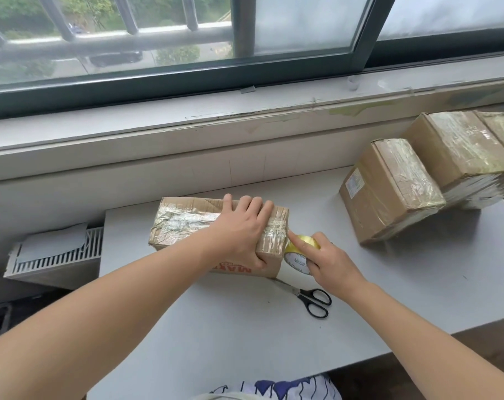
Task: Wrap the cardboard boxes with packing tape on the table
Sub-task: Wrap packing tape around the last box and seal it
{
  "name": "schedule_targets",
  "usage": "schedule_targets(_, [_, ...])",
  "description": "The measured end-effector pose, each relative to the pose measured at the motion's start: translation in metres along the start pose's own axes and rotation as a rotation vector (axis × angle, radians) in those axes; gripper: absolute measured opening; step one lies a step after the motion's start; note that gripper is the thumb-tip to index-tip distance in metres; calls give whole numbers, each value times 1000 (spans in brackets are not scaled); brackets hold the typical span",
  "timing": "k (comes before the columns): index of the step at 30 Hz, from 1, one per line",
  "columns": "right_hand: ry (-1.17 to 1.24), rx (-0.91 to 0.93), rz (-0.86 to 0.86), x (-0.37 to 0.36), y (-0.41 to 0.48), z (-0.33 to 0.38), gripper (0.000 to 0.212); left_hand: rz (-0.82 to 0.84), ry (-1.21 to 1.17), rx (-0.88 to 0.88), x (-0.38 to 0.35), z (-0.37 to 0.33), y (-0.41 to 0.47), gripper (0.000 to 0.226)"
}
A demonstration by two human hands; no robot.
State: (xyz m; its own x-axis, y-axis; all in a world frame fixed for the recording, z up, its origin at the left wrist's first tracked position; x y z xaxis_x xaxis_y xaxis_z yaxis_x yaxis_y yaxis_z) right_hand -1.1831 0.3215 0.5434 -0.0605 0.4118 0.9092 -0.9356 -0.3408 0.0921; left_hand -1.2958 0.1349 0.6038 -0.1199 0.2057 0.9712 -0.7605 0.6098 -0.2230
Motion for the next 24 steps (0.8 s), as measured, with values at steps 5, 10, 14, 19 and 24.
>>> schedule_targets(5, [16, 1, 19, -3, 1, -2, 104, 35, 0, -33, 3, -26, 10, 133])
schedule_targets(10, [15, -13, 78, -3, 4, 3, 101, 76, -38, -68, 2, -27, 16, 135])
schedule_targets(14, [-23, -28, 195, 10, 12, 15, 93, 99, -32, -76, 4, -27, 17, 131])
schedule_targets(19, [-41, -66, 215, 17, 4, 23, 98, 85, -70, -108, 12, -22, 13, 121])
schedule_targets(24, [29, 8, 45, 60, 11, 38, 89, -38, -296, -170, 43, 10, -5, 116])
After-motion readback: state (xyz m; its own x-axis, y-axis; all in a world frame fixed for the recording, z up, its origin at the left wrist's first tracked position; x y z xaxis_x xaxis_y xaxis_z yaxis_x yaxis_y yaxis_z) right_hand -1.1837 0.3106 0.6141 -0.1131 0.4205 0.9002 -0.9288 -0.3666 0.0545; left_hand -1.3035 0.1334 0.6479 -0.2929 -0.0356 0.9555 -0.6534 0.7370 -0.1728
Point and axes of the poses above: each hand's wrist, its own y-axis towards the middle knuckle, its own x-axis out of the back of the hand, z = x × y, the point moved 4 cm from there along y, towards the middle knuckle, and after that the axes turned 14 degrees about x, right-handed, at the moved point
